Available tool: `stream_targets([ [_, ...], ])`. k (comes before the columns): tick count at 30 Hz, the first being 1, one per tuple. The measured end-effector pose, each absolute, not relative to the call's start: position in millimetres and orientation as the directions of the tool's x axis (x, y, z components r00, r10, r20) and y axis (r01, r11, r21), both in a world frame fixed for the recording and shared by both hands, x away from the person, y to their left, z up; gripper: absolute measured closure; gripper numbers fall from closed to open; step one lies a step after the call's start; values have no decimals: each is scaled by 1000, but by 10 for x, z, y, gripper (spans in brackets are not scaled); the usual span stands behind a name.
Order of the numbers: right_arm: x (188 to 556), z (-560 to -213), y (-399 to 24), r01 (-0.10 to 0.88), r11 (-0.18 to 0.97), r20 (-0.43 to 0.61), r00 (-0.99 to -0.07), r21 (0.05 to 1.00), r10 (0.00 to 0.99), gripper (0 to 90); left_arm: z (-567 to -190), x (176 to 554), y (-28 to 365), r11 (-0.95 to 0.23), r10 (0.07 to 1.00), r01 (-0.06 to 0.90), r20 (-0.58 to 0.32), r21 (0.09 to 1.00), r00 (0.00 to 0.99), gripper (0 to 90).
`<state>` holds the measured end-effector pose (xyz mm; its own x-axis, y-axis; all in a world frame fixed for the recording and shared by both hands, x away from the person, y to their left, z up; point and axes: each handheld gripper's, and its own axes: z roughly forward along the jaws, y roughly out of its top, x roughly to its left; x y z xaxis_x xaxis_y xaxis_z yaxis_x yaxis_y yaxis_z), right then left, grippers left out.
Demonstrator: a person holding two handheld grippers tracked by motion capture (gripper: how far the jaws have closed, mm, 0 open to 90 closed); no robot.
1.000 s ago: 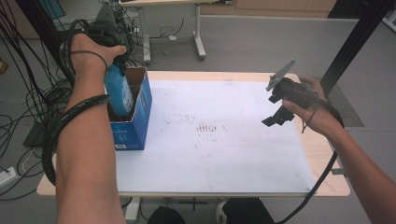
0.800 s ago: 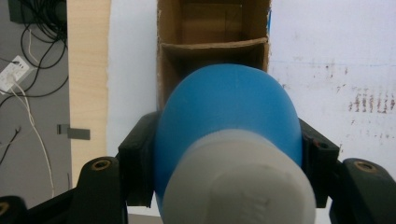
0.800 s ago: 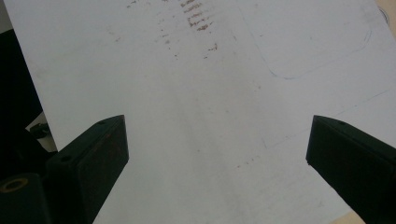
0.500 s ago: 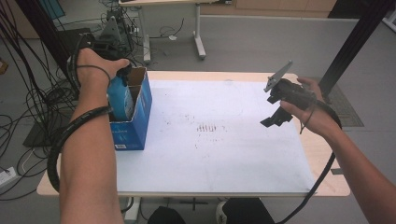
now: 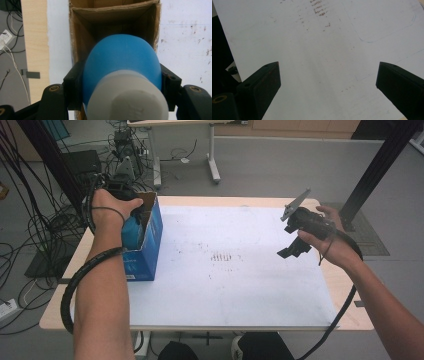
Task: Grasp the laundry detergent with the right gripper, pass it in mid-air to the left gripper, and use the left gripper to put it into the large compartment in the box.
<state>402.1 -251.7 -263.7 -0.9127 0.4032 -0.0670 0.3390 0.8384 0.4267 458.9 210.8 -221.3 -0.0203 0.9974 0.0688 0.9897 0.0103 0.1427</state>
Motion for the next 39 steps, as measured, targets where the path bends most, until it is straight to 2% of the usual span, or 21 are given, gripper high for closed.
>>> stream_targets([
  [23, 4080, -2746, -2601, 369, 835, -45, -905, 409, 422, 57, -2722, 4669, 2155, -17, 996, 996, 84, 88, 10, 373],
  [39, 4103, -2744, -2596, 371, 837, -45, -905, 403, 423, 57, -2728, 4676, 2177, -12, 997, 995, 77, 99, 5, 371],
])
